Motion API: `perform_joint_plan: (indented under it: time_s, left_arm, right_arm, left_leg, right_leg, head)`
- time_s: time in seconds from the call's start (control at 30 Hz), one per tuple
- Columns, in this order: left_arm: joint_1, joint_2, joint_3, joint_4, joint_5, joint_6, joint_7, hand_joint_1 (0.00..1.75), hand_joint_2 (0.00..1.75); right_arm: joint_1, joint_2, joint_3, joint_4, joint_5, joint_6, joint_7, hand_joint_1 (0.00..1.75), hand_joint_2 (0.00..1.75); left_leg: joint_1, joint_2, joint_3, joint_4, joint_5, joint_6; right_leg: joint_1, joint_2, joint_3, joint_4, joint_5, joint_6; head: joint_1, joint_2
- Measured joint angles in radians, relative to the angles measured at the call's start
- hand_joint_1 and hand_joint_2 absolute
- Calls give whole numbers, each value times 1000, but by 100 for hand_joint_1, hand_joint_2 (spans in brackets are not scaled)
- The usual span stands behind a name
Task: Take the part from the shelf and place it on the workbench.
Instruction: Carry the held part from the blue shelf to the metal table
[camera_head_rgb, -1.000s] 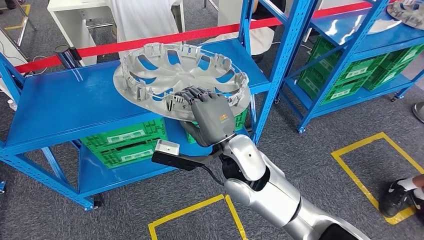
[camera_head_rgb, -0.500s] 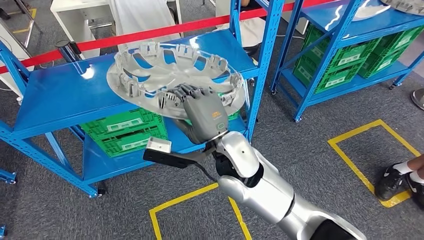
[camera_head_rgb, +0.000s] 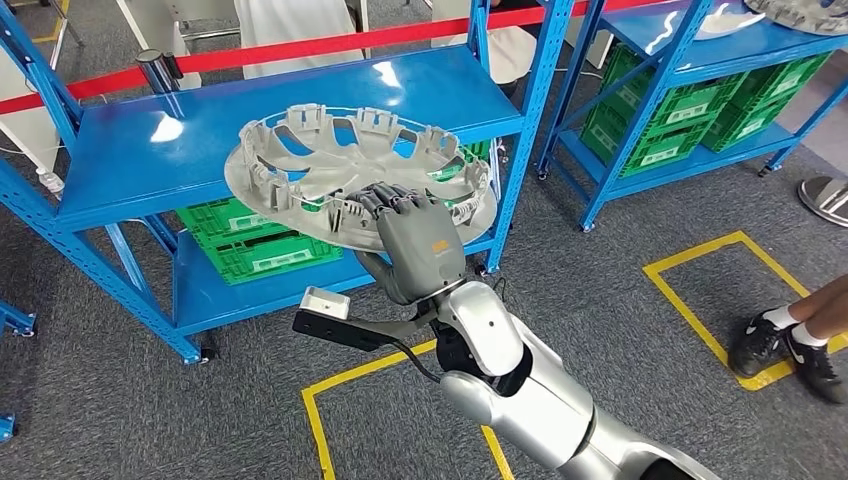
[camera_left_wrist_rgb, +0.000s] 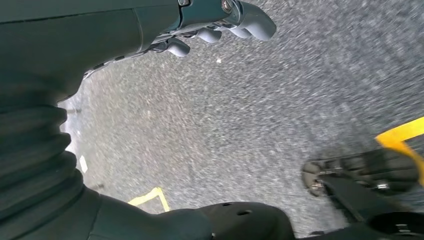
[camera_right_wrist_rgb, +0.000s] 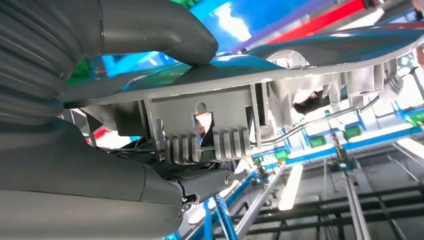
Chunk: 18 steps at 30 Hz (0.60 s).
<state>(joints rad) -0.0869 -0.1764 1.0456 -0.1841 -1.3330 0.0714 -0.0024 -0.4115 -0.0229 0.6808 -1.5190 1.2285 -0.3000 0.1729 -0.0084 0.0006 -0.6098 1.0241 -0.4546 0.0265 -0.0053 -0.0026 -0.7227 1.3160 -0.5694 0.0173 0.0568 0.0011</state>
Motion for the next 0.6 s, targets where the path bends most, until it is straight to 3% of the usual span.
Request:
perform_joint_plan:
  time_s: [0.07,0.13,0.2,0.27,0.3,0.4,0.43,0.47,0.5,0.57,0.6]
  left_arm:
    - [1,0,-6,0,-6,0,-8,0,175]
    - [1,0,-11,0,-7,1,-21,0,175]
    - [0,1,-14,0,-6,3,-31,0,175]
    - [2,5,-16,0,-3,4,-37,0,175]
    - [3,7,-16,0,-1,4,-39,0,175]
    - [7,13,-16,0,2,4,-42,0,175]
    - [8,15,-16,-1,3,4,-42,0,175]
    - [7,16,-16,-1,3,4,-43,0,175]
    - [7,17,-16,-1,3,4,-43,0,175]
    - [7,19,-16,-1,7,3,-40,0,175]
    - [6,19,-16,-1,10,3,-37,0,175]
  right_arm:
    - [13,-8,-4,-12,4,-8,3,175,175]
    - [23,-16,-10,-25,5,-19,2,175,175]
    - [32,-23,-16,-34,6,-31,-3,175,175]
    - [41,-29,-20,-37,7,-41,-11,175,175]
    - [44,-31,-21,-39,8,-44,-15,175,175]
    - [53,-34,-22,-40,7,-46,-23,175,175]
    - [57,-36,-22,-40,7,-45,-24,175,175]
    - [60,-38,-22,-40,7,-45,-25,175,175]
    - [62,-40,-22,-40,6,-45,-26,175,175]
    - [63,-42,-22,-40,1,-45,-29,175,175]
    - [62,-43,-22,-41,-2,-45,-30,175,175]
  left_leg:
    - [-3,0,-29,9,17,-1]
    - [-5,0,-44,13,34,-7]
    - [-2,1,-49,9,53,-19]
    - [0,1,-56,8,57,-31]
    - [0,0,-63,21,35,-37]
    - [6,-2,-96,158,-106,-54]
    - [9,-2,-102,213,-135,-59]
    - [11,-2,-99,252,-137,-63]
    - [13,-1,-85,268,-118,-65]
    - [15,-1,-12,207,-64,-64]
    - [14,-2,42,139,-64,-62]
  right_leg:
    - [10,0,93,-98,43,-18]
    - [21,0,193,-239,33,-35]
    - [27,0,225,-302,19,-42]
    - [24,-1,212,-310,40,-49]
    - [20,-3,202,-314,53,-55]
    - [15,-4,160,-315,93,-64]
    - [15,-4,143,-313,105,-63]
    - [15,-5,124,-310,118,-61]
    - [15,-6,105,-307,130,-60]
    - [15,-7,67,-298,154,-54]
    - [15,-7,52,-294,165,-50]
  head:
    - [0,0]
    - [-1,0]
    - [2,0]
    - [4,0]
    - [3,0]
    - [-1,0]
    - [-1,0]
    - [-1,0]
    - [-1,0]
    - [-1,0]
    - [-1,0]
